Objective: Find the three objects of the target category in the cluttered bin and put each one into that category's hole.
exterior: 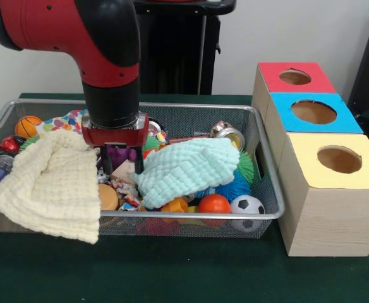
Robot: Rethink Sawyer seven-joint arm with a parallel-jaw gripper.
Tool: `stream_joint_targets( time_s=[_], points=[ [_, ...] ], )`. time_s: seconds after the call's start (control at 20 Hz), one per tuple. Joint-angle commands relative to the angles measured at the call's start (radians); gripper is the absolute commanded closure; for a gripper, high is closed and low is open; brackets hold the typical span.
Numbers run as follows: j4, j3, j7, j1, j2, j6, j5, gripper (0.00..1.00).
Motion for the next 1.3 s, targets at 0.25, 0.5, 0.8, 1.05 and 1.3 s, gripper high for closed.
stream_joint_targets(
  time_s=[0.25, 0.5, 0.8, 1.05, 1.3],
  points=[
    [0.077, -0.003, 0.152, -0.017, 0.030, -0.012, 0.073, 0.00],
    [0.097, 0.007, 0.124, -0.035, -0.022, 0.042, 0.101, 0.00],
    [-0.182, -0.025, 0.022, -0.014, 0.123, 0.162, 0.067, 0.00],
    [-0.408, -0.041, -0.048, -0.020, 0.314, 0.131, -0.008, 0.00],
    [-0.449, -0.033, -0.018, -0.030, 0.394, 0.049, -0.010, 0.00]
  ],
)
